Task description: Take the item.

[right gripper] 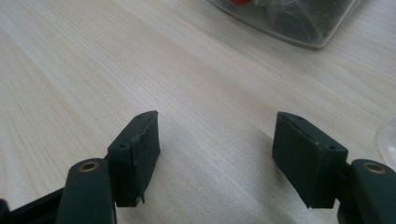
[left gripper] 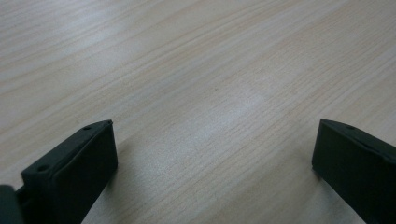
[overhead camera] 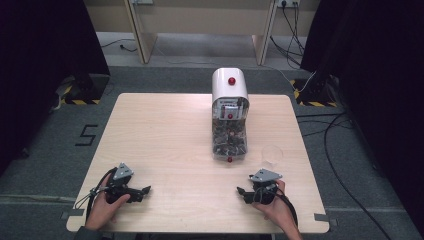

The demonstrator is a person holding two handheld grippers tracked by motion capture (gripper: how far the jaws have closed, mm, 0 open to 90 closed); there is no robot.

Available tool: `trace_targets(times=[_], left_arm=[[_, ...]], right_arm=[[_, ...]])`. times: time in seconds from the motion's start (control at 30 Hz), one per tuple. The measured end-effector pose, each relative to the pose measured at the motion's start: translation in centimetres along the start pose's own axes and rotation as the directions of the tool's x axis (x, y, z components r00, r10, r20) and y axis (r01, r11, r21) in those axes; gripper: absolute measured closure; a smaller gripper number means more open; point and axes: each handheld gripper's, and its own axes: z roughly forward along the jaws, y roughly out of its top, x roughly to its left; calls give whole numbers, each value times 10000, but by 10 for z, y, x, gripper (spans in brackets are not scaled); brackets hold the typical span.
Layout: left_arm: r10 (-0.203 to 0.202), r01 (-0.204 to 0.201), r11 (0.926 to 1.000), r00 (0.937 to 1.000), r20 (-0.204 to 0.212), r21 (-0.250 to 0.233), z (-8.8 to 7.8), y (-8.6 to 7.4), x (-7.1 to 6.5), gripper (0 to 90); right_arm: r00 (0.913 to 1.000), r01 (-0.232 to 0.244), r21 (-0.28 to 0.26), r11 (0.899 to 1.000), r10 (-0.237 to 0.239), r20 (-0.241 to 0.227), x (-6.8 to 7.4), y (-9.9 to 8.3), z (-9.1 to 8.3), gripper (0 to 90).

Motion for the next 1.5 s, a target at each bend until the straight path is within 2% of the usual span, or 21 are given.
trace_targets(times=[0.67,0.7,0.8,0.83,1.23,1.5], left_arm=[[19,-19,10000,10000,-5,13,0,0,0,0],[12,-12,10000,10000,-5,11,0,0,0,0],[17,-17,10000,10000,-3,13,0,0,0,0],[-1,1,10000,10000,-4,1,0,0,0,0],[1,-1,10000,10000,0,1,0,0,0,0],[1,-1,10000,10000,-2,3,0,0,0,0]], right_arm=[[10000,56,13,10000,-56,-58,-1,0,0,327],[10000,49,-46,10000,-49,6,-1,1,0,361],[9999,127,-116,9999,-127,26,-2,1,1,357],[9998,-87,-325,9994,81,-162,-1,2,-1,357],[10000,-25,-486,9988,26,33,0,6,-3,362],[9997,178,-578,9982,-168,172,2,9,-2,371]])
